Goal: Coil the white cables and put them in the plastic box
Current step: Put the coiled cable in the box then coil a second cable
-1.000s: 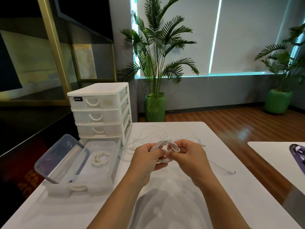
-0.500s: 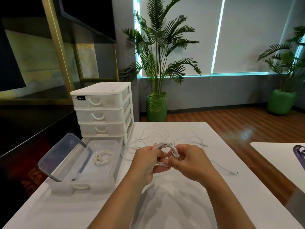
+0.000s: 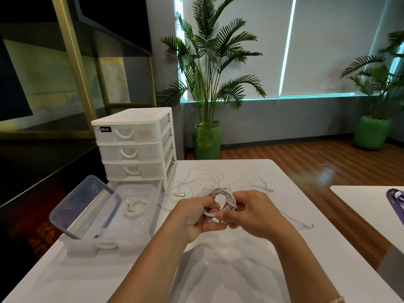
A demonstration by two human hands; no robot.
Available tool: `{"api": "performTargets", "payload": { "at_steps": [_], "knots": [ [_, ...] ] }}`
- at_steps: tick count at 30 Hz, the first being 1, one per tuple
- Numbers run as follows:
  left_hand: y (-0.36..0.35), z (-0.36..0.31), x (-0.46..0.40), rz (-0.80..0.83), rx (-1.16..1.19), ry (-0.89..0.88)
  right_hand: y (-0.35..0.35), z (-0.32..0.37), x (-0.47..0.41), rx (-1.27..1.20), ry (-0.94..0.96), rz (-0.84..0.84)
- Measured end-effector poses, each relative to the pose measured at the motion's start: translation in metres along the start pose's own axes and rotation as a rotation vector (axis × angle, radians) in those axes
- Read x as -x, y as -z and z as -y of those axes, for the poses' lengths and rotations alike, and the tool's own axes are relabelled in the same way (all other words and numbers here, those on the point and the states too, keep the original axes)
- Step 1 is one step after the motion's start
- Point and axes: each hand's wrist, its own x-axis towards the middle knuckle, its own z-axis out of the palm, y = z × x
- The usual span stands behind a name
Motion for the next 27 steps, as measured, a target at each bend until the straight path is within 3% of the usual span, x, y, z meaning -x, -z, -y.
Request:
{"api": "performTargets", "payload": {
  "at_steps": [27],
  "knots": [
    [0.0006, 0.0025, -0.0061, -0.022, 0.018, -0.071, -0.0080, 0.0008, -0.0025, -0.169, -0.111, -0.044]
  ]
}}
